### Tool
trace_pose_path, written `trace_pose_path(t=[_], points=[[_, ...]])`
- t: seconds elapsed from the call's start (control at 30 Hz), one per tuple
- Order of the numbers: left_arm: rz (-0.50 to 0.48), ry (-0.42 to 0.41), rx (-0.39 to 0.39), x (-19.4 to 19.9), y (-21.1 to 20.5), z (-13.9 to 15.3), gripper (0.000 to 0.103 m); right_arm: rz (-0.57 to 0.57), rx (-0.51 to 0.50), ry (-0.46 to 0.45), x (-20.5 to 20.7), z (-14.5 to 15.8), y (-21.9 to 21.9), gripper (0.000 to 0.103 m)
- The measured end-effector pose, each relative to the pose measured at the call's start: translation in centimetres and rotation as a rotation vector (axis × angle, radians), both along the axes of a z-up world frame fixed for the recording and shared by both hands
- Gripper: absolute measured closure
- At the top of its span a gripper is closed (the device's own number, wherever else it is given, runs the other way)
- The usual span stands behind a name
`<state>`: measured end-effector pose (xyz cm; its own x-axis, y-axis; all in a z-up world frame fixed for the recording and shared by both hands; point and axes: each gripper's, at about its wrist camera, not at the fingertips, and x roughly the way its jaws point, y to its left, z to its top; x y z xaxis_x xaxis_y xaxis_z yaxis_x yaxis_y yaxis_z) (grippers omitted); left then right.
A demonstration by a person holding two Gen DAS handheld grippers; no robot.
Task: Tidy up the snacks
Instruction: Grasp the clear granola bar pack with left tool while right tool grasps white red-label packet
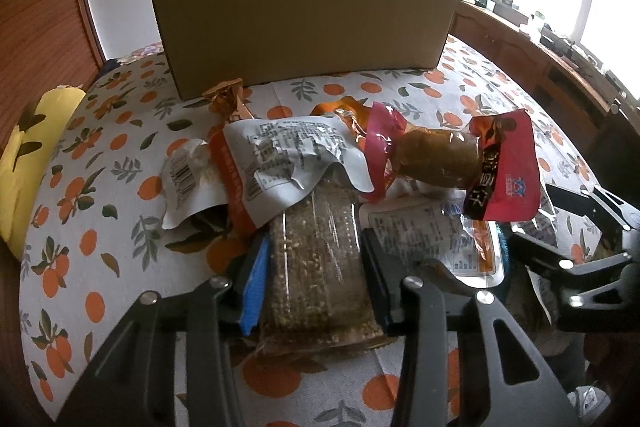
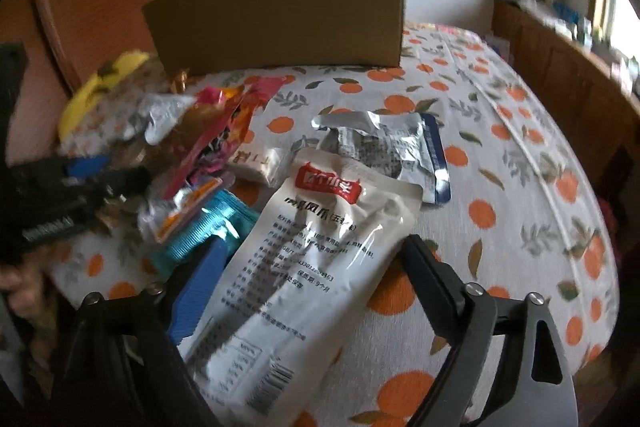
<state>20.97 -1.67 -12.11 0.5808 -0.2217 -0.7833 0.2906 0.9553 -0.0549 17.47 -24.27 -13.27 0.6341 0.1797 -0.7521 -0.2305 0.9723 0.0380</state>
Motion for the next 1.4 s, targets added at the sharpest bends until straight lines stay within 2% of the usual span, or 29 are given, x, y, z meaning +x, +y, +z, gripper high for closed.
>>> trace_pose_path(t=[0.03,0.13,0.17,0.2,0.27,0.4,0.6,0.83,1.03,1.4], points=[[-0.002,0.000,-0.001,0.0,0.0,0.0,0.061,0.013,-0.040,-0.011,-0.1,-0.1,0.4,0.030],[-0.006,0.001,-0.007,-0.2,0.2,0.1,0.061,0.033,-0.039,-0.001,0.1,0.2,0.2,0.042],[-0.007,0.000,-0.008,-0.2,0.2,0.1,0.062,0.036,-0.035,0.005,0.2,0.3,0.0,0.053],[-0.010,0.001,-0.011,-0.3,0.3,0.1,0.062,0.030,-0.040,0.000,0.3,0.4,-0.3,0.057],[-0.012,0.000,-0.018,-0.5,0.6,0.2,0.062,0.032,0.000,0.018,0.7,1.0,-1.2,0.062],[-0.006,-0.011,-0.049,-0.7,1.2,0.9,0.062,0.045,0.042,0.044,1.3,1.1,-2.4,0.065],[-0.002,-0.035,-0.085,-0.8,1.8,2.2,0.063,0.066,0.063,0.000,1.3,3.2,-2.7,0.081],[-0.005,-0.060,-0.153,-1.0,2.5,4.3,0.063,0.105,0.048,-0.032,2.0,5.0,-2.2,0.092],[0.007,-0.100,-0.166,-1.1,2.9,6.0,0.063,0.129,0.028,-0.064,2.4,6.6,-1.8,0.092],[-0.008,-0.167,-0.168,-0.6,2.7,8.7,0.063,0.156,0.053,-0.135,3.4,9.9,-1.8,0.092]])
